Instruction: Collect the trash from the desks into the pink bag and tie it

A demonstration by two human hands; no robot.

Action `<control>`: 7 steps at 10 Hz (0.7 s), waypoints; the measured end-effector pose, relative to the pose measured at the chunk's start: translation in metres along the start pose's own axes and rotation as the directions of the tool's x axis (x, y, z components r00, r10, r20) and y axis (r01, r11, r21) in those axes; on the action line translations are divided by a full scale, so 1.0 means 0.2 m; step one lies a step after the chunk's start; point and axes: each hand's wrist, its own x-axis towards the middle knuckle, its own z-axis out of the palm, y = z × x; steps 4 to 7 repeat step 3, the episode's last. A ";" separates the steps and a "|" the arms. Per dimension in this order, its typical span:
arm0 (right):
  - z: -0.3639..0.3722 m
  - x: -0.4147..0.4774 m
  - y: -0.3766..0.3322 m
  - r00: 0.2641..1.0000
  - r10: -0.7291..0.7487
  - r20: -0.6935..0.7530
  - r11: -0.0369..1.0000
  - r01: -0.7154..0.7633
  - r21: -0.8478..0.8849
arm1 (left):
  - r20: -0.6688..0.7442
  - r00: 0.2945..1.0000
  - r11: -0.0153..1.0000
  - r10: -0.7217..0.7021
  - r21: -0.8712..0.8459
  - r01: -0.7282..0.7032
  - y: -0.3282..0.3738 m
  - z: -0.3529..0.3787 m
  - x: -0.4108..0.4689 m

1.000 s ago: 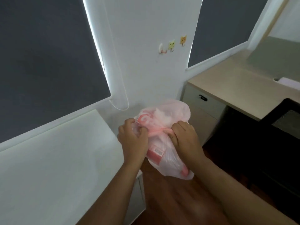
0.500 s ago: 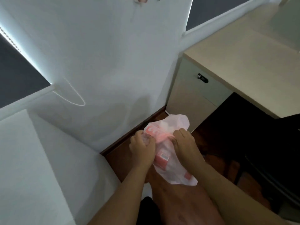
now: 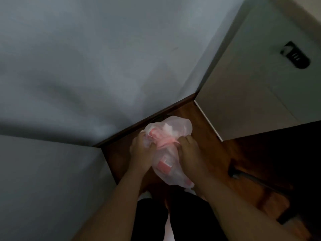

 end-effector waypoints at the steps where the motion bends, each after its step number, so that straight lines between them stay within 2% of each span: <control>1: 0.13 0.20 0.12 0.999 -0.024 0.035 0.999 0.024 -0.023 | 0.024 1.000 0.999 0.010 -0.040 -0.009 -0.13 0.12 0.21; 2: 0.24 0.30 0.21 0.998 -0.058 0.014 0.998 0.058 -0.026 | 0.072 0.997 0.999 -0.002 -0.037 0.005 -0.19 0.19 0.33; 3: 0.28 0.33 0.24 0.998 -0.047 0.047 0.995 0.051 -0.086 | 0.112 0.992 0.988 -0.064 0.150 0.047 -0.16 0.18 0.34; 7: 0.28 0.33 0.24 0.998 -0.047 0.047 0.995 0.051 -0.086 | 0.112 0.992 0.988 -0.064 0.150 0.047 -0.16 0.18 0.34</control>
